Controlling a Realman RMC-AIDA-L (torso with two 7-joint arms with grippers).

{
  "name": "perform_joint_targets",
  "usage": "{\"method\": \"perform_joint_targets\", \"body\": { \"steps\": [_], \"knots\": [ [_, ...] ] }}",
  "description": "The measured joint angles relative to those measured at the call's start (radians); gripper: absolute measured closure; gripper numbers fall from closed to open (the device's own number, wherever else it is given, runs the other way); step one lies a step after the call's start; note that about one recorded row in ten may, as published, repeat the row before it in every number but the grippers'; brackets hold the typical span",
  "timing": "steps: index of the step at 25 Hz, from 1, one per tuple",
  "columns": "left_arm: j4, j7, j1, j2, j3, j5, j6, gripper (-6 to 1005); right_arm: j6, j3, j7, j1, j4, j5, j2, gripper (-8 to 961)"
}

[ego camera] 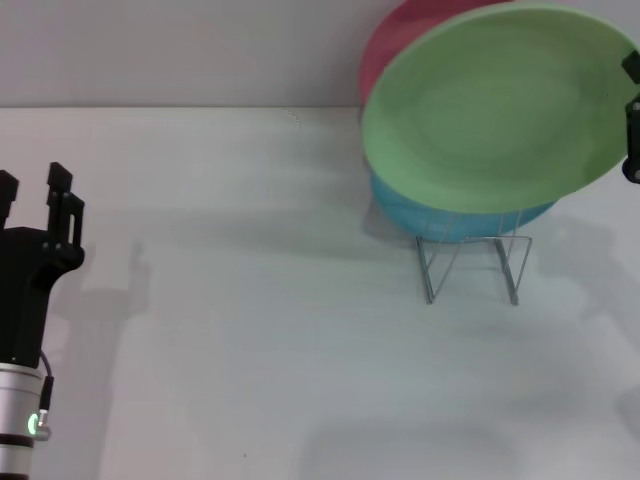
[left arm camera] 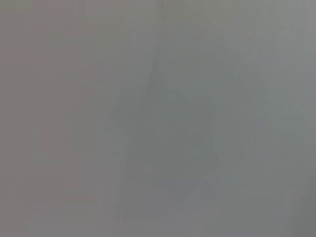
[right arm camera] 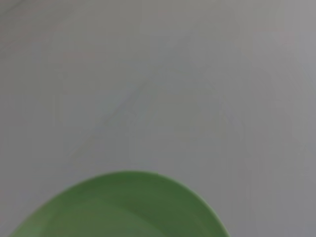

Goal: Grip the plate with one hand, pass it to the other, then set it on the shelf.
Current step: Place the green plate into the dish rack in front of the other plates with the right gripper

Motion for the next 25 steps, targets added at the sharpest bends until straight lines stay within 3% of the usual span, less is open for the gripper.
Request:
{"method": "perform_joint_targets", "body": {
  "steps": [14,25],
  "knots": [
    [-0.043,0.002,0.000,0.001,0.026,0.000,0.007,450,0.002,-0.083,-0.015,0.017,-0.132,-0.005,-0.006,933],
    [-0.049,0.002,-0.005,0.001,0.037,0.000,0.009,451,0.023,-0.102,-0.059,0.005,-0.151,-0.007,0.001,934]
  ]
}}
